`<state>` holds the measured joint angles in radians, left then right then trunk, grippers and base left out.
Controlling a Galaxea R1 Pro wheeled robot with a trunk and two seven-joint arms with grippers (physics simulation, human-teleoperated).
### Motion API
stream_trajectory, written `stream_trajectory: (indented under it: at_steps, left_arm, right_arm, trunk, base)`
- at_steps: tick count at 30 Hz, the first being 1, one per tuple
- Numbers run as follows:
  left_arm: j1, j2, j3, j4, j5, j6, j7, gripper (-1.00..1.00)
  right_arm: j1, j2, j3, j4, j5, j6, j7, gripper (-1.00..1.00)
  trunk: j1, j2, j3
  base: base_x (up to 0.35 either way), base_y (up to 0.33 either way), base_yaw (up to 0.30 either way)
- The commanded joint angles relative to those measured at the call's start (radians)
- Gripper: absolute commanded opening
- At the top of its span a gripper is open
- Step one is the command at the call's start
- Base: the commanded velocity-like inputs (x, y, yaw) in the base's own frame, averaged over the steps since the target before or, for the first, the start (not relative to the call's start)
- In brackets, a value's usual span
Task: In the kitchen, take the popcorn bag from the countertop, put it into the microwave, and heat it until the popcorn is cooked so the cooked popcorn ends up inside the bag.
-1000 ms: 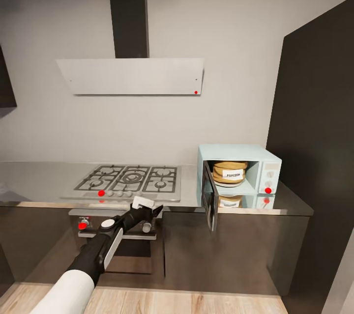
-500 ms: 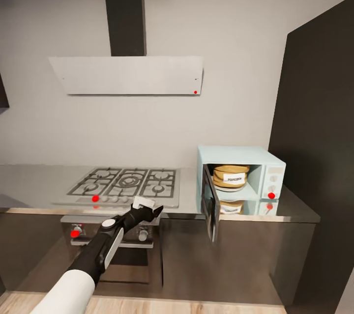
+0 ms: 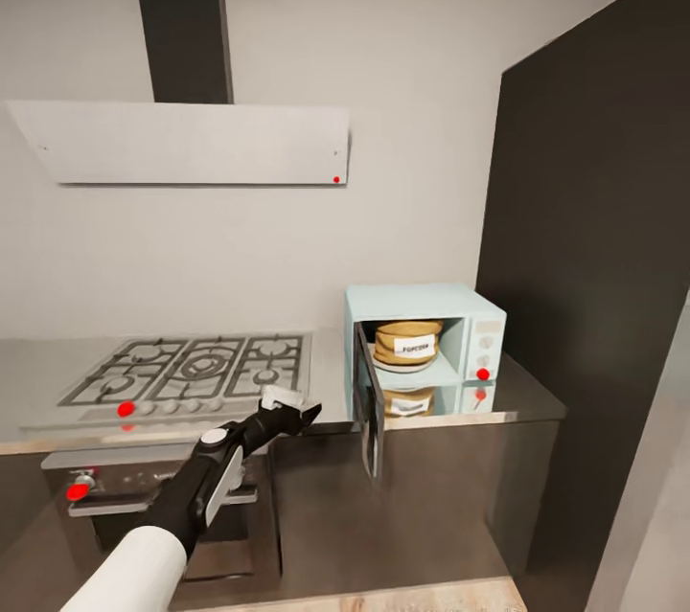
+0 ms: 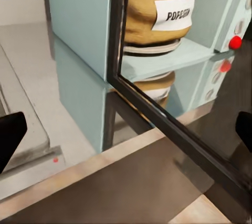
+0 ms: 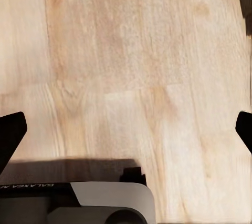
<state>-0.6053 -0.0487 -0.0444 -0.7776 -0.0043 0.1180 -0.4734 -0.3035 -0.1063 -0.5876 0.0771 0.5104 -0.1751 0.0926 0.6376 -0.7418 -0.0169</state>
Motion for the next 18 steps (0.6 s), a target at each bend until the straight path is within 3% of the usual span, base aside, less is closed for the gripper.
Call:
stream_trajectory:
  at_steps: [1, 7, 12, 18]
  left_arm:
    - [0.0, -0.002, 0.002, 0.0, 0.0, 0.008, -0.004, 1.0]
    - [0.0, -0.01, 0.003, 0.002, 0.0, 0.007, -0.003, 1.0]
    - [0.0, -0.035, 0.002, 0.011, 0.0, 0.001, -0.002, 1.0]
    - [-0.001, -0.037, 0.001, 0.012, 0.0, 0.001, -0.001, 1.0]
  right_arm:
    - [-0.002, -0.001, -0.006, 0.004, 0.004, -0.006, 0.001, 1.0]
    - [-0.002, -0.001, -0.006, 0.004, 0.004, -0.006, 0.001, 1.0]
    - [-0.002, -0.001, -0.006, 0.004, 0.004, -0.006, 0.001, 1.0]
    - [-0.002, -0.001, -0.006, 0.004, 0.004, -0.005, 0.001, 1.0]
  trunk:
    - [0.0, -0.001, -0.002]
    - [0.0, -0.001, -0.002]
    - [0.0, -0.001, -0.002]
    - [0.0, -0.001, -0.002]
  base:
    - [0.0, 0.0, -0.295]
    - [0.0, 0.0, -0.295]
    - [0.0, 0.0, -0.294]
    - [0.0, 0.0, -0.294]
